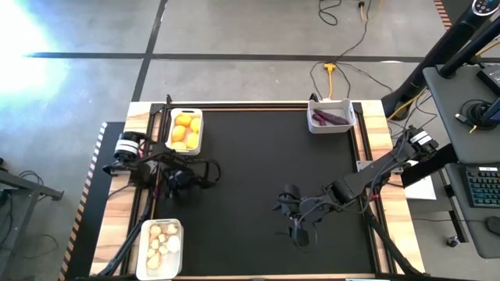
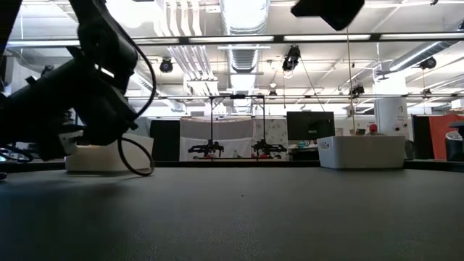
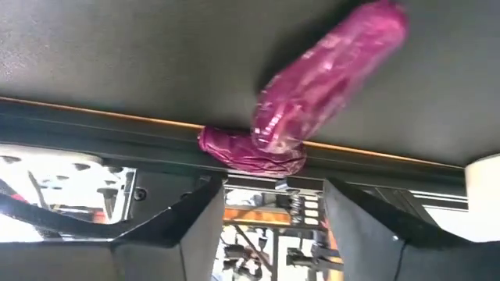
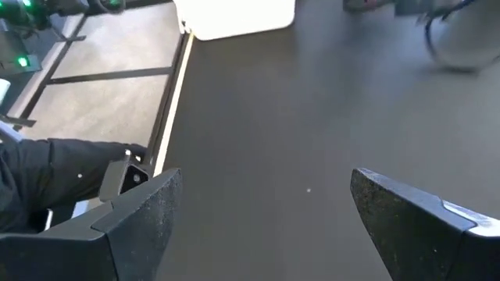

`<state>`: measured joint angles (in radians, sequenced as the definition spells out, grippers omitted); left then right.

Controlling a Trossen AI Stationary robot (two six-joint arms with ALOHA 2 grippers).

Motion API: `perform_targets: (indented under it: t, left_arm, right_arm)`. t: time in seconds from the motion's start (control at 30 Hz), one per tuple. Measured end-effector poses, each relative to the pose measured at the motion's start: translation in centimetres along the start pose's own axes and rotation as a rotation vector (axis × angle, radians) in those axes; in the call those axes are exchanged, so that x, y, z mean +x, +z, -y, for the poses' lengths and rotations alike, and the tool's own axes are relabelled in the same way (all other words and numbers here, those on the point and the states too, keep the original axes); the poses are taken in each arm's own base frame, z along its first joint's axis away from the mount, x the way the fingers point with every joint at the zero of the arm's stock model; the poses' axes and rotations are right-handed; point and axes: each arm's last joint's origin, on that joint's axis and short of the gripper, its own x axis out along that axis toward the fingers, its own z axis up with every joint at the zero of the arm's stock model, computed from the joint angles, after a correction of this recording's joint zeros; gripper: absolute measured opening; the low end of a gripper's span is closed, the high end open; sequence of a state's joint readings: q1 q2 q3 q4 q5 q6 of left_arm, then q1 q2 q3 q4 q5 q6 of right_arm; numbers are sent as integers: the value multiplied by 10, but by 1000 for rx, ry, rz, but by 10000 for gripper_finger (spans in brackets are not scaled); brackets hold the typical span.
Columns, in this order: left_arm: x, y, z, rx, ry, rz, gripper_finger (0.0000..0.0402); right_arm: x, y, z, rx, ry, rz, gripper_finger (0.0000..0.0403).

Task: Sort produce into baskets
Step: Move the small eggplants to the center of the table

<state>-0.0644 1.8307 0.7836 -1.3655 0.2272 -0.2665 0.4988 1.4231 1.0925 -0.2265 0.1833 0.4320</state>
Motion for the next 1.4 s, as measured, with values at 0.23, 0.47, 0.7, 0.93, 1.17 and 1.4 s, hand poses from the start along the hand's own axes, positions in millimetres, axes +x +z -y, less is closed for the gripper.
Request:
perform_targets:
  t: [0.23, 0.47, 0.7, 0.93, 1.17, 1.4]
  left_arm:
    - [-2, 4, -20, -20, -65, -18, 150]
    - [2, 2, -19, -10, -90, -30, 49]
    - [-6, -15, -13, 20, -117, 56, 12]
    - [-17, -42, -9, -1, -88, 245, 2]
    - [-12, -70, 3, 1, -198, 317, 0]
    - [3, -67, 7, -60, -249, 372, 0]
  right_arm:
    - [3, -13, 2, 29, -11, -37, 364]
    - [5, -23, 0, 15, -8, -63, 364]
    - [6, -27, 2, 15, -13, -78, 364]
    - [7, -30, 3, -6, -13, -94, 364]
    - [7, -30, 3, -7, -13, -94, 364]
    - [7, -30, 3, -11, -18, -88, 364]
